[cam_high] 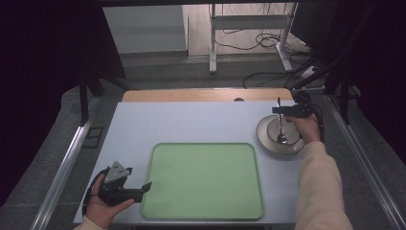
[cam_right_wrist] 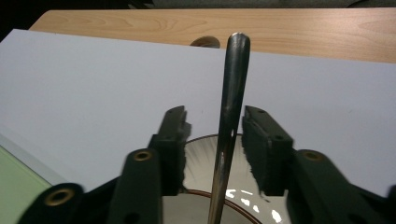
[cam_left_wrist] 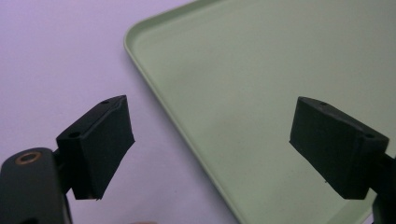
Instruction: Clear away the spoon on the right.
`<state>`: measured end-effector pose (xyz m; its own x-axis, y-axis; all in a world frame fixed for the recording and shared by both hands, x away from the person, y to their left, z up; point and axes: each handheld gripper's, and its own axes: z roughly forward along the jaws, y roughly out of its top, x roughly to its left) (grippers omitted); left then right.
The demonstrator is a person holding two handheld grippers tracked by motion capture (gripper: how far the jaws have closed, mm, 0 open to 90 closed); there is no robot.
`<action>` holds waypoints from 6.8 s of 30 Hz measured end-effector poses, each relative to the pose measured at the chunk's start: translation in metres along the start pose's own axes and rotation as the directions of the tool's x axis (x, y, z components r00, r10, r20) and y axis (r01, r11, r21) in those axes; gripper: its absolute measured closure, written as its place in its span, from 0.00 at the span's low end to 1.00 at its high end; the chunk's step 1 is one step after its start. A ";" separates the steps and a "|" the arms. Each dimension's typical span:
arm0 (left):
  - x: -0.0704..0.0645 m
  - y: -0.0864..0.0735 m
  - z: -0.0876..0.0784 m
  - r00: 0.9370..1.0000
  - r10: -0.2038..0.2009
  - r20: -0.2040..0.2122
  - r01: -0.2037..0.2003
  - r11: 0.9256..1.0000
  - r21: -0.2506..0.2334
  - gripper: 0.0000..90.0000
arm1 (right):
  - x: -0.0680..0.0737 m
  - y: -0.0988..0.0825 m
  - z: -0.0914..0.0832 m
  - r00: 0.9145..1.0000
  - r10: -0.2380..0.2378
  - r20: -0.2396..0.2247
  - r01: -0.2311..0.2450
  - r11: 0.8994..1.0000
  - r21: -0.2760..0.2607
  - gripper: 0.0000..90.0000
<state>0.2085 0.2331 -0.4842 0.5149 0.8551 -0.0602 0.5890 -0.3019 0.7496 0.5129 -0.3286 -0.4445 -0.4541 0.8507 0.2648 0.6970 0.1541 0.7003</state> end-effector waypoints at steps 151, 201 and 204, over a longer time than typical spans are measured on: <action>-0.002 0.001 -0.004 1.000 -0.004 -0.030 0.004 1.000 -0.017 0.15 | 0.177 -0.065 -0.129 0.924 -0.190 -0.332 0.084 0.948 -0.308 0.98; -0.003 0.001 -0.005 1.000 0.006 -0.024 -0.007 1.000 -0.013 0.15 | 0.199 -0.131 -0.050 0.970 -0.003 -0.244 0.014 0.999 0.042 0.97; -0.004 0.002 -0.006 1.000 0.008 -0.024 -0.009 1.000 -0.015 0.15 | 0.196 -0.133 -0.045 0.974 0.016 -0.225 -0.002 0.998 0.061 0.97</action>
<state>0.2040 0.2319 -0.4789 0.5046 0.8625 -0.0382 0.5749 -0.3027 0.7602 0.3063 -0.2046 -0.4557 -0.5562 0.7183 0.4180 0.7306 0.1828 0.6579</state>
